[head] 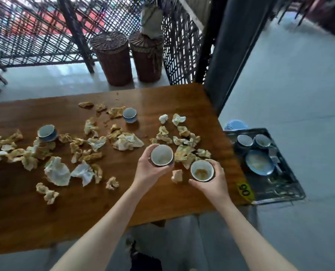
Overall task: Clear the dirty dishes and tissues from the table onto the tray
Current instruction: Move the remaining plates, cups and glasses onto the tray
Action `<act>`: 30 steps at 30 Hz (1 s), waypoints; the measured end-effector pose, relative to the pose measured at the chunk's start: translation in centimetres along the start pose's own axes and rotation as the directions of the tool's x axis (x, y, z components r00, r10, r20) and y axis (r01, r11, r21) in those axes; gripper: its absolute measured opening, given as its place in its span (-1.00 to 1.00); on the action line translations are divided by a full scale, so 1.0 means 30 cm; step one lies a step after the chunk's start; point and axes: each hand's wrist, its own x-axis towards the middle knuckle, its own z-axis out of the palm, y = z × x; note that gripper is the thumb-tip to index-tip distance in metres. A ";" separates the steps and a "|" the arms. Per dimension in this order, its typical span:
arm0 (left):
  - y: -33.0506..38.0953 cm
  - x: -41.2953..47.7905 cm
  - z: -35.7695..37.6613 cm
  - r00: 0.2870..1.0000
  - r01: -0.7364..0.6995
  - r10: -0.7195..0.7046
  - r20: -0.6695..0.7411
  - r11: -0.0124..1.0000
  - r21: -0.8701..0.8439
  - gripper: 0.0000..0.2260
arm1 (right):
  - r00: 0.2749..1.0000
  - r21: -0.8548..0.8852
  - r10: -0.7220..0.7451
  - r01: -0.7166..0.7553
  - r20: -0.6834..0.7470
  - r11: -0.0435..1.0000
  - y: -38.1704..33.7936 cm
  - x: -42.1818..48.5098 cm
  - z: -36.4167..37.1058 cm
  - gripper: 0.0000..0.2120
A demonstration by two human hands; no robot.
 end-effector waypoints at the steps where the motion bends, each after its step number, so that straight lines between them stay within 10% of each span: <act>1: 0.023 -0.018 0.067 0.999 -0.012 0.012 0.032 1.000 0.005 -0.40 | 0.999 -0.006 0.016 -0.016 -0.030 1.000 0.038 -0.020 -0.072 -0.27; 12: 0.193 -0.071 0.622 0.947 -0.070 0.064 0.316 0.997 0.009 -0.43 | 0.892 0.140 0.285 -0.251 -0.352 0.958 0.371 -0.158 -0.610 -0.24; 30: 0.130 0.252 1.130 0.894 0.008 -0.036 0.447 0.998 0.063 -0.42 | 0.703 0.217 0.563 -0.525 -0.434 0.823 0.748 0.125 -0.869 -0.31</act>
